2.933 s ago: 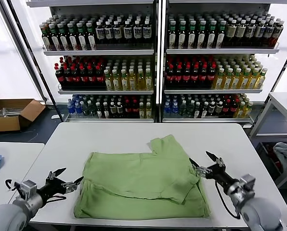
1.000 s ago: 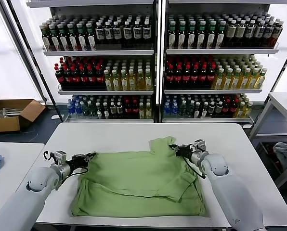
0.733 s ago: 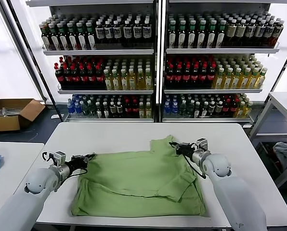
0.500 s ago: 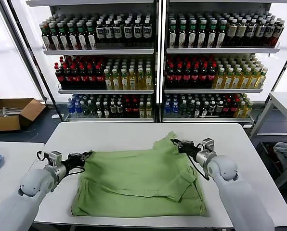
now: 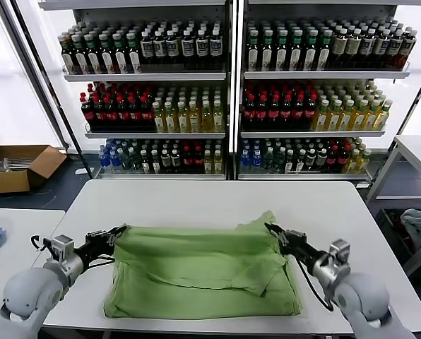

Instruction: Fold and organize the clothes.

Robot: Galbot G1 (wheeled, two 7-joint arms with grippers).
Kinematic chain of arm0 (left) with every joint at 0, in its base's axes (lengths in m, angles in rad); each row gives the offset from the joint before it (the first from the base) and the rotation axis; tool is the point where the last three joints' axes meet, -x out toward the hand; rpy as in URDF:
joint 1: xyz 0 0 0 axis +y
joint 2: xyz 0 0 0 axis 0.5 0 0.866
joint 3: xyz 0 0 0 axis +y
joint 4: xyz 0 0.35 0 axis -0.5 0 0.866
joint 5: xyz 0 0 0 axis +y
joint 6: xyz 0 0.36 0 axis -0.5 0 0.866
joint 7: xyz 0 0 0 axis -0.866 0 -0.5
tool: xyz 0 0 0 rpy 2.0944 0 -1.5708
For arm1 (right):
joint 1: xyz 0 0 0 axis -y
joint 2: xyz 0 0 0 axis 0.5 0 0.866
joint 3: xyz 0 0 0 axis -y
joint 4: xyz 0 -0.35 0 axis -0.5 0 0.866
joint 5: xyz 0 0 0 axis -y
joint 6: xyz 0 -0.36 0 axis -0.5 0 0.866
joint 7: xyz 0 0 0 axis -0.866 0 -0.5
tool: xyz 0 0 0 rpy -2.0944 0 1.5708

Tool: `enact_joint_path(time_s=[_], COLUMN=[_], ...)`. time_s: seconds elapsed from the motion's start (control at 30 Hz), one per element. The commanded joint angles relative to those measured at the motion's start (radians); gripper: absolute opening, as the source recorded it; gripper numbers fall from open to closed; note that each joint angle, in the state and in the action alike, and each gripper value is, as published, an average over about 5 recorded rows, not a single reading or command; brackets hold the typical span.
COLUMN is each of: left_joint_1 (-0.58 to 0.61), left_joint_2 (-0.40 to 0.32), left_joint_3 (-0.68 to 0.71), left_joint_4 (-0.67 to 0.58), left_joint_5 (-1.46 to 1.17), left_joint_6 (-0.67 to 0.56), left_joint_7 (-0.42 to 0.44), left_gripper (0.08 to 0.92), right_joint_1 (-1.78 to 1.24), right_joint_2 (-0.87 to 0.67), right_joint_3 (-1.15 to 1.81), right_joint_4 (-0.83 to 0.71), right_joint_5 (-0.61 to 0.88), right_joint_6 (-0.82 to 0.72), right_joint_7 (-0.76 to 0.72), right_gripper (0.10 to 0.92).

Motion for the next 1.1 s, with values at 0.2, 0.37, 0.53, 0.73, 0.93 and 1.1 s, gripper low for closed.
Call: enact_joint_path(time_s=[0.2, 0.37, 0.53, 0.73, 0.93, 1.1], left_joint_1=[0.406, 0.412, 0.399, 0.383, 0.414, 0.402], left_joint_2=[-0.142, -0.136, -0.105, -0.162, -0.315, -0.393], left_joint_3=[-0.121, -0.178, -0.262, -0.309, -0.160, -0.037], left_joint_4=[-0.191, -0.204, -0.214, -0.293, -0.335, -0.299], left_joint_5=[0.243, 0.256, 0.223, 0.041, 0.056, 0.164], left_joint_6=[0.007, 0.023, 0.046, 0.026, -0.021, -0.023], left_joint_7=[0.043, 0.031, -0.003, -0.203, -0.363, -0.431], left_gripper=[0.090, 0.098, 0.212, 0.385, 0.558, 0.697], right_joint_1=[-0.363, -0.319, -0.265, -0.248, -0.280, -0.303], right_joint_2=[0.018, 0.014, -0.005, 0.007, 0.063, 0.091], right_joint_3=[0.091, 0.131, 0.233, 0.377, 0.406, 0.389], right_joint_4=[0.137, 0.127, 0.100, 0.087, 0.074, 0.072], right_joint_5=[-0.102, -0.068, 0.004, 0.077, 0.068, 0.045], right_joint_6=[0.106, 0.118, 0.170, 0.226, 0.248, 0.263], right_joint_7=[0.041, 0.060, 0.055, 0.055, 0.068, 0.072], right_gripper=[0.119, 0.241, 0.388, 0.562, 0.734, 0.815])
